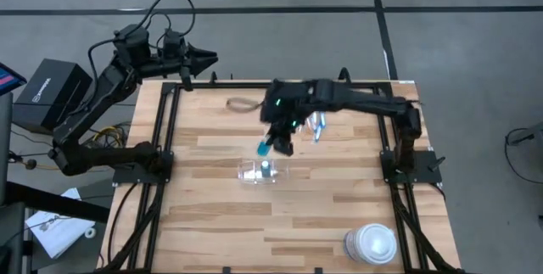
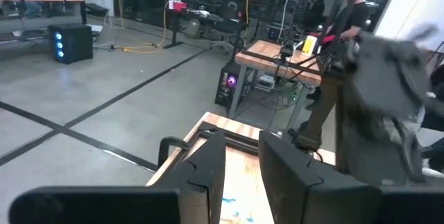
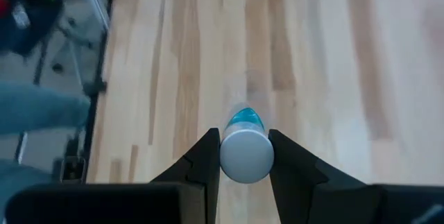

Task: Pick & Place toothbrushing station
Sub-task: Put the blue mouthwash into the transparent organizer

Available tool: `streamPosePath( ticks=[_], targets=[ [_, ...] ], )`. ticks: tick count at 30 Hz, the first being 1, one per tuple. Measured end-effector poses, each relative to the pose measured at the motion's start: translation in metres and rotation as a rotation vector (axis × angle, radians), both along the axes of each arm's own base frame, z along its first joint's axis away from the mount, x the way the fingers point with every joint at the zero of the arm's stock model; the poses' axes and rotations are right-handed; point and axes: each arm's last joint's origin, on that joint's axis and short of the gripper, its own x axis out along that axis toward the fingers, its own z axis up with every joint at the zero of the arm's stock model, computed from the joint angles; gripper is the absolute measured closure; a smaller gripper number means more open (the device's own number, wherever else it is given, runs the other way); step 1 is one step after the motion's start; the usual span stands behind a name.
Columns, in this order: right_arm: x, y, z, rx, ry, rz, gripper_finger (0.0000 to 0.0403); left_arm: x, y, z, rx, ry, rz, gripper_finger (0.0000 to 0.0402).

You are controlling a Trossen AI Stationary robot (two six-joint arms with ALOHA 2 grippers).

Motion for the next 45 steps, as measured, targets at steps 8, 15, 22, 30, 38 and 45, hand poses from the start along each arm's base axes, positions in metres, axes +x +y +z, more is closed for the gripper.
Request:
streamPosePath(
  ticks=[8, 15, 22, 30, 38, 45],
  targets=[
    [0.020, 0.017, -0.024, 0.010, 0.037, 0.014, 0.0316, 0.000, -0.002, 0.001, -0.015, -0.008, -0.029, 0.0320],
    [0.025, 0.023, -0.043, 0.028, 0.046, -0.009, 0.0316, 0.000, -0.002, 0.001, -0.014, -0.009, -0.030, 0.0320],
    [0.024, 0.028, -0.073, 0.030, 0.113, 0.001, 0.0316, 0.000, -0.002, 0.001, -0.013, -0.009, -0.030, 0.0320],
    [0.026, 0.027, -0.091, 0.047, 0.114, -0.011, 0.0316, 0.000, -0.002, 0.001, -0.014, -0.009, -0.031, 0.0320],
    [0.025, 0.027, -0.105, 0.051, 0.122, -0.008, 0.0316, 0.000, -0.002, 0.001, -0.014, -0.009, -0.031, 0.0320],
    [0.028, 0.028, -0.108, 0.050, 0.113, -0.007, 0.0316, 0.000, -0.002, 0.000, -0.015, -0.007, -0.031, 0.0320]
  ],
)
